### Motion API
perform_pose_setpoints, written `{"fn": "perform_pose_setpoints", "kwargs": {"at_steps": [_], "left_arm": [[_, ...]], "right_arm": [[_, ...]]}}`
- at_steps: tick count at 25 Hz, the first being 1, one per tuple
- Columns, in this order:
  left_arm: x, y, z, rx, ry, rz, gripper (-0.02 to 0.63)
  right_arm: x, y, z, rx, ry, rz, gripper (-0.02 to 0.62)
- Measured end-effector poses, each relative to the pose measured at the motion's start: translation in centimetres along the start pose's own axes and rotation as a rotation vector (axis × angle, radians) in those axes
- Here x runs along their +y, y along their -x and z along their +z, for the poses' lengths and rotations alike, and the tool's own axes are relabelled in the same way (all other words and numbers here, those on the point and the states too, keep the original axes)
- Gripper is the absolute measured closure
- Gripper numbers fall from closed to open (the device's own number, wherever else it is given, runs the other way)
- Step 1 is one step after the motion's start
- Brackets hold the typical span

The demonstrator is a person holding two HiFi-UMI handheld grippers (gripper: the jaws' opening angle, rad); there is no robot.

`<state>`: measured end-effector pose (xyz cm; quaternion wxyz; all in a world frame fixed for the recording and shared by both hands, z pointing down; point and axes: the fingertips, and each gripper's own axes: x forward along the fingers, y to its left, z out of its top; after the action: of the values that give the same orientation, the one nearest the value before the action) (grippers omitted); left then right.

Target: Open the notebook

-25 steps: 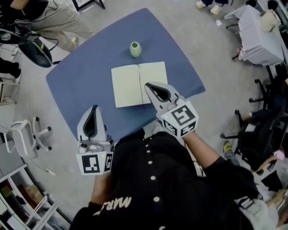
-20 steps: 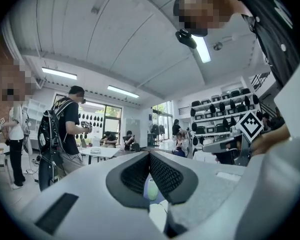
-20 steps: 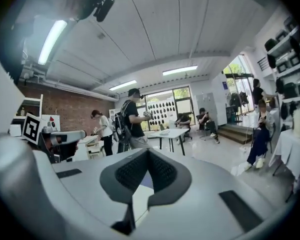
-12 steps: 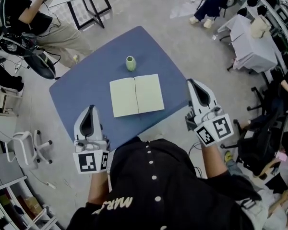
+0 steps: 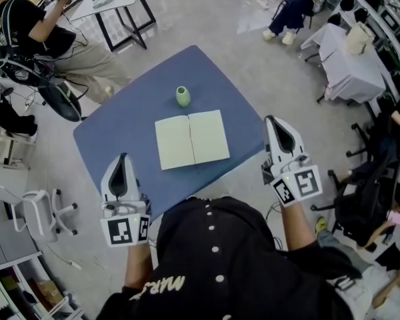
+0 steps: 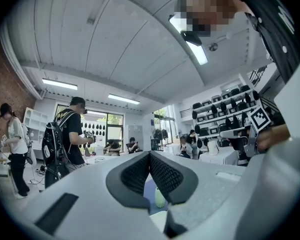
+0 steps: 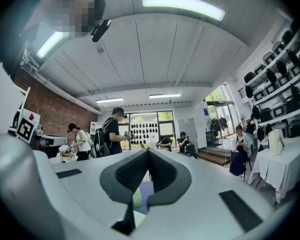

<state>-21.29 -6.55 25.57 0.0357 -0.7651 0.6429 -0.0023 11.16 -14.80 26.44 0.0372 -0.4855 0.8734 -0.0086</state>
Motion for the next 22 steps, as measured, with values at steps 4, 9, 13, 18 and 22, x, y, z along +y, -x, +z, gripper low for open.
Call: {"fn": "perform_pose_setpoints", "kwargs": {"at_steps": [4, 9, 13, 18, 22], "left_arm": [[0.2, 0.1, 0.2, -0.005, -0.003, -0.001, 0.603], [0.2, 0.3, 0.0, -0.007, -0.007, -0.002, 0.603], [-0.1, 0.0, 0.1, -0.007, -0.009, -0.009, 0.603], [-0.1, 0.9, -0.2, -0.012, -0.006, -0.005, 0.603], [-0.2, 0.9, -0.2, -0.010, -0.008, -0.005, 0.603]], "right_arm": [[0.4, -0.3, -0.3, 0.004, -0.002, -0.006, 0.592], [0.7, -0.3, -0.7, 0.010, 0.003, -0.013, 0.592], [0.7, -0.6, -0.8, 0.018, 0.005, -0.009, 0.592], [1.4, -0.2, -1.0, 0.019, 0.015, -0.001, 0.592], [1.3, -0.2, -1.1, 0.023, 0.016, -0.003, 0.592]]}}
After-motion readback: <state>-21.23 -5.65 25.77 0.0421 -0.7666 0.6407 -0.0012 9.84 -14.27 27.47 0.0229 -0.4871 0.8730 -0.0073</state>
